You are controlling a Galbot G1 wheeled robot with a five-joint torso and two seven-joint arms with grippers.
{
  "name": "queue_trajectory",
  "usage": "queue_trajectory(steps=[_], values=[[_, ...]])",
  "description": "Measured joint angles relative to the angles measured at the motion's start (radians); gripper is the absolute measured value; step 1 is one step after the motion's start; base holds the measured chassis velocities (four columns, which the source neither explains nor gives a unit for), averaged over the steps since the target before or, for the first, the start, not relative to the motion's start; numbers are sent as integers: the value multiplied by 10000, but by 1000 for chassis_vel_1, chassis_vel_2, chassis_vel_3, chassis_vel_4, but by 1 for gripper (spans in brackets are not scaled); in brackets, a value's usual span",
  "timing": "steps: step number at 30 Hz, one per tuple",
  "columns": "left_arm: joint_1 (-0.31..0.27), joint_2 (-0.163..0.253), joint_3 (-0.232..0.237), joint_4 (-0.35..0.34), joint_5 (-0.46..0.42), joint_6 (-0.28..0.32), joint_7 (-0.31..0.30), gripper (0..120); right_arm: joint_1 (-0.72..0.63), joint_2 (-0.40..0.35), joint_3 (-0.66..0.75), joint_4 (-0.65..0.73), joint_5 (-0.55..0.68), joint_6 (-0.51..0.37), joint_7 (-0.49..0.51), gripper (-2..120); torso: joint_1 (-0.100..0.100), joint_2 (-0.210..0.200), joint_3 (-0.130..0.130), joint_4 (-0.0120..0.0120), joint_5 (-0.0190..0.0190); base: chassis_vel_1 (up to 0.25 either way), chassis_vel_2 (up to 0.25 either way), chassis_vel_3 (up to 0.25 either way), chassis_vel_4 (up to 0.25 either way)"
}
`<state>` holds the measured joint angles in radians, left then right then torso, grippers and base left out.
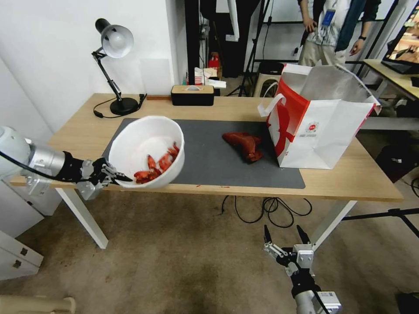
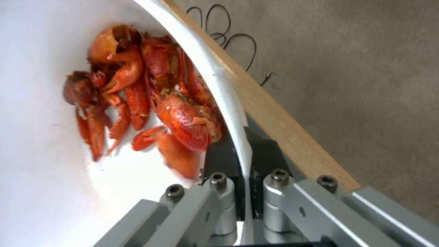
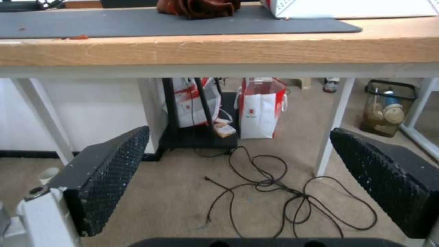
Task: Sweep shrimp from table into container with towel, then put container into takeout bag.
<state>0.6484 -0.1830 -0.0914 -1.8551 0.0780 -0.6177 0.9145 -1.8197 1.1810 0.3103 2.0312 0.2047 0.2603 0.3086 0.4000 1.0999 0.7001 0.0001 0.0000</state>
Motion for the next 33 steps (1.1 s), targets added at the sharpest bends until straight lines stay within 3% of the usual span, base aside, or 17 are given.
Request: queue_trajectory(steps=[2, 6, 8, 9, 11, 12, 15, 16, 19, 20, 23, 24, 27, 28, 30, 31, 33], values=[[-152, -52, 113, -50, 1, 177, 73, 0, -21, -2, -10, 8, -33, -2, 0, 100, 0, 0, 0, 1, 0, 0, 0, 0, 0], [-1116, -432, 853, -4, 36, 391, 284, 0, -165, 98, -7, 47, -190, 2, -24, 100, 0, 1, -1, 2, 1, 0, 0, 0, 0], [-2509, -927, 2248, 192, 26, 561, 324, 0, -294, 192, 29, 50, -286, 42, -48, 100, 0, 0, 0, 0, 0, 0, 0, 0, 0], [-2509, -927, 2248, 192, 26, 561, 324, 0, -294, 192, 29, 50, -286, 42, -48, 100, 0, 0, 0, 0, 0, 0, 0, 0, 0], [-3991, -1406, 3635, 410, -23, 778, 326, 0, -316, 208, 72, 40, -286, 81, -52, 100, 0, 0, 0, -3, -4, 0, 0, 0, 0], [-3991, -1406, 3635, 410, -23, 778, 326, 0, -316, 208, 72, 40, -286, 81, -52, 100, 0, 0, 0, -3, -4, 0, 0, 0, 0], [-5784, -2048, 5114, 824, -60, 947, 322, 0, -377, 285, 54, 42, -357, 94, -60, 100, 0, -1, 0, -4, 4, 0, 0, 0, 0], [-5784, -2048, 5114, 824, -60, 947, 322, 0, -377, 285, 54, 42, -357, 94, -60, 100, 0, -1, 0, -4, 4, 0, 0, 0, 0], [-7624, -2648, 6976, 1496, -252, 1017, 296, 0, -396, 345, 75, 41, -395, 100, -66, 100, 0, -1, -1, 3, 0, 0, 0, 0, 0], [-7624, -2648, 6976, 1496, -252, 1017, 296, 0, -396, 345, 75, 41, -395, 100, -66, 100, 0, -1, -1, 3, 0, 0, 0, 0, 0], [-8764, -3211, 7856, 2050, -341, 1022, 265, 0, -407, 394, 89, 18, -441, 114, -69, 100, 0, -1, -1, 4, 1, 0, 0, 0, 0], [-8764, -3211, 7856, 2050, -341, 1022, 265, 0, -407, 394, 89, 18, -441, 114, -69, 100, 0, -1, -1, 4, 1, 0, 0, 0, 0], [-10205, -4612, 8771, 3019, -461, 1097, 118, 0, -411, 524, 74, -51, -531, 128, -87, 100, 1, -2, -1, -6, 1, 0, 0, 0, 0], [-10205, -4612, 8771, 3019, -461, 1097, 118, 0, -411, 524, 74, -51, -531, 128, -87, 100, 1, -2, -1, -6, 1, 0, 0, 0, 0], [-10974, -5565, 9376, 3699, -712, 1267, -83, 0, -373, 604, 24, -126, -600, 130, -93, 100, 1, -2, 0, -5, 6, 0, 0, 0, 0], [-10974, -5565, 9376, 3699, -712, 1267, -83, 0, -373, 604, 24, -126, -600, 130, -93, 100, 1, -2, 0, -5, 6, 0, 0, 0, 0], [-11270, -6107, 9595, 4158, -758, 1278, -145, 0, -340, 663, -13, -175, -638, 131, -96, 100, 1, -2, 0, -2, 5, 0, 0, 0, 0]])
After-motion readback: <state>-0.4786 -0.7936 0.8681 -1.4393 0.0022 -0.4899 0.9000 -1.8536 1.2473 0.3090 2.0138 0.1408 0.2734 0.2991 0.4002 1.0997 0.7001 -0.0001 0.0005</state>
